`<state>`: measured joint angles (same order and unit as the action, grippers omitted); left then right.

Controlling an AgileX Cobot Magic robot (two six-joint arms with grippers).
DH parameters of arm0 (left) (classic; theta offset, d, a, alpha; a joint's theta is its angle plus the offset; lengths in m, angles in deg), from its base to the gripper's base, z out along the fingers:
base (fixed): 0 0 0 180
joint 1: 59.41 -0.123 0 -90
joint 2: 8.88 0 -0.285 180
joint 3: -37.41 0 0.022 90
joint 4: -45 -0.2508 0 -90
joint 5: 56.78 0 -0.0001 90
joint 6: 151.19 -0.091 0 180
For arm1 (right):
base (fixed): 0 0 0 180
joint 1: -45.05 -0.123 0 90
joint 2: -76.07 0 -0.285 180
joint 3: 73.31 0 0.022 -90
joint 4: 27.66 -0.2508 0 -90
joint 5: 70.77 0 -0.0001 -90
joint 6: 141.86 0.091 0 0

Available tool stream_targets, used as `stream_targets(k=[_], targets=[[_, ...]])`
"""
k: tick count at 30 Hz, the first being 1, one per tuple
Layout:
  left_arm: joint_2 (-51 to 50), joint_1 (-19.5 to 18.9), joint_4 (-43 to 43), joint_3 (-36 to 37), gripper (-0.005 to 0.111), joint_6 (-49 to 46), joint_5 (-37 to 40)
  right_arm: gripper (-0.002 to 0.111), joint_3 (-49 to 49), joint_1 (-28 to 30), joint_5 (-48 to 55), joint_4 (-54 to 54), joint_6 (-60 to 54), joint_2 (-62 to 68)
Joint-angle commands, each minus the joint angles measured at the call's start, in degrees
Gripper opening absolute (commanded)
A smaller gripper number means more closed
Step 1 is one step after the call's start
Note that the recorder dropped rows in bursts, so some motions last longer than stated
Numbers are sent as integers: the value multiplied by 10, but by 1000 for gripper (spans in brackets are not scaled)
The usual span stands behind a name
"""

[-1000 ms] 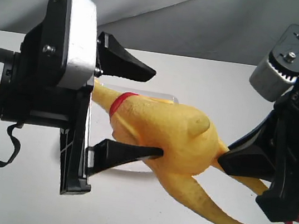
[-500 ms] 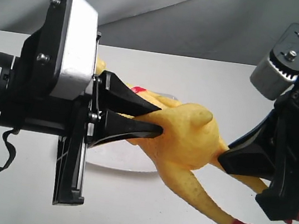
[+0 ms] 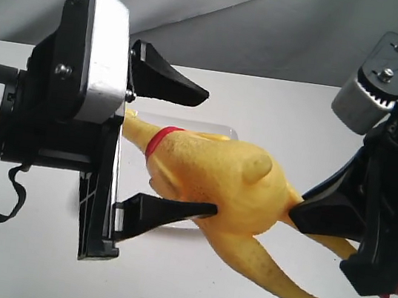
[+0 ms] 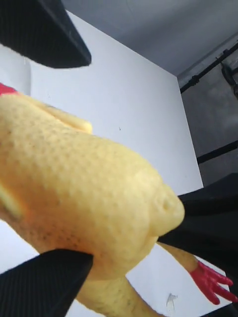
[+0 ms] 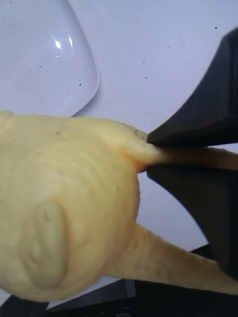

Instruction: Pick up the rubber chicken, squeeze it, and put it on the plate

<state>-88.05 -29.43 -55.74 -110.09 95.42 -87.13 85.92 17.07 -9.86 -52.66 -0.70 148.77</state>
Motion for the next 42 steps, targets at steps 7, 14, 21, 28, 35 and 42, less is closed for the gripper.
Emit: stream_targets(k=[7, 14, 21, 28, 35, 42], targets=[[-1, 2, 8, 0, 1, -3, -61, 0, 3, -1, -13, -35, -1, -4], [-1, 2, 8, 0, 2, 7, -42, 0, 3, -1, -17, -34, -1, -4], [23, 2, 8, 0, 53, 8, -43, 0, 3, -1, -50, -34, -1, -4], [116, 2, 21, -3, 99, 57, 34, 0, 3, -1, -151, -45, -10, 15], [237, 2, 99, -9, 99, 85, 169, 0, 3, -1, -273, -120, -76, 146], [299, 2, 99, -9, 99, 85, 174, 0, 3, -1, -431, -152, -105, 282]])
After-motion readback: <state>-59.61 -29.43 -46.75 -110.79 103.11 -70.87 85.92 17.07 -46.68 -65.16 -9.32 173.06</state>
